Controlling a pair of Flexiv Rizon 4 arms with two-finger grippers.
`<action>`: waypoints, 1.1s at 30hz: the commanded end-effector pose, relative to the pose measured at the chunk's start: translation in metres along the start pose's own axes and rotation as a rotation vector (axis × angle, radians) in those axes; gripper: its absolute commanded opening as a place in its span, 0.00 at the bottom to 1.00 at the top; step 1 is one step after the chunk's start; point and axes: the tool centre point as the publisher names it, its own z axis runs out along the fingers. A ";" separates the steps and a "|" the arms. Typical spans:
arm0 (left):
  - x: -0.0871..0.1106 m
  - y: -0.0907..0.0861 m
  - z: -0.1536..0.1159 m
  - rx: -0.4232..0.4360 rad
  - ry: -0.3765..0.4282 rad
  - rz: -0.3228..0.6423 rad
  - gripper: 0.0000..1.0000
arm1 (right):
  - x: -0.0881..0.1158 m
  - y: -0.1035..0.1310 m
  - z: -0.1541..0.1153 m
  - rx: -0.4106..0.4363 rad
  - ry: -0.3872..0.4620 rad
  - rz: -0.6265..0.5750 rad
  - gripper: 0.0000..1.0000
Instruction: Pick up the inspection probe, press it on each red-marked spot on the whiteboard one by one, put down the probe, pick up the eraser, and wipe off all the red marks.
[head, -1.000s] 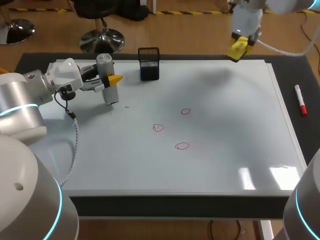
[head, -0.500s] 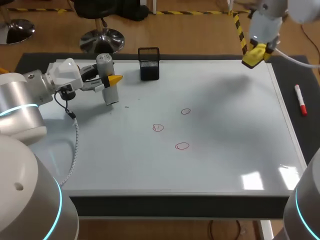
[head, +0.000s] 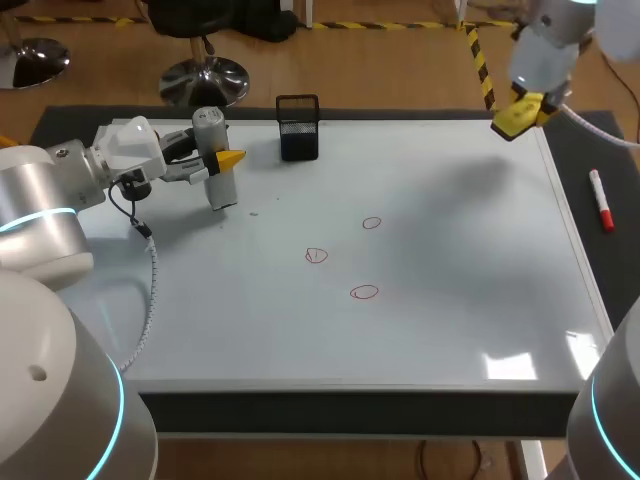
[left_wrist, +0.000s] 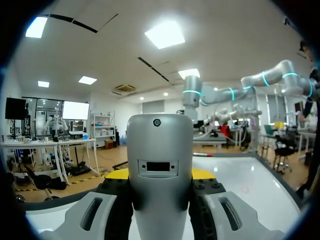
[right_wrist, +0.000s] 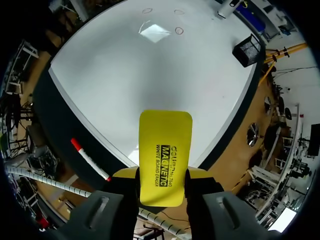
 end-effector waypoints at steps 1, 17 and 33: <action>0.000 0.000 0.001 0.002 -0.002 0.001 0.00 | 0.002 0.000 -0.001 0.002 -0.001 -0.003 0.00; 0.000 0.000 0.001 0.002 -0.002 0.001 0.00 | 0.002 0.000 -0.001 0.002 -0.001 -0.003 0.00; 0.008 -0.004 0.015 0.006 0.029 0.019 0.00 | 0.002 0.000 -0.001 0.002 -0.001 -0.003 0.00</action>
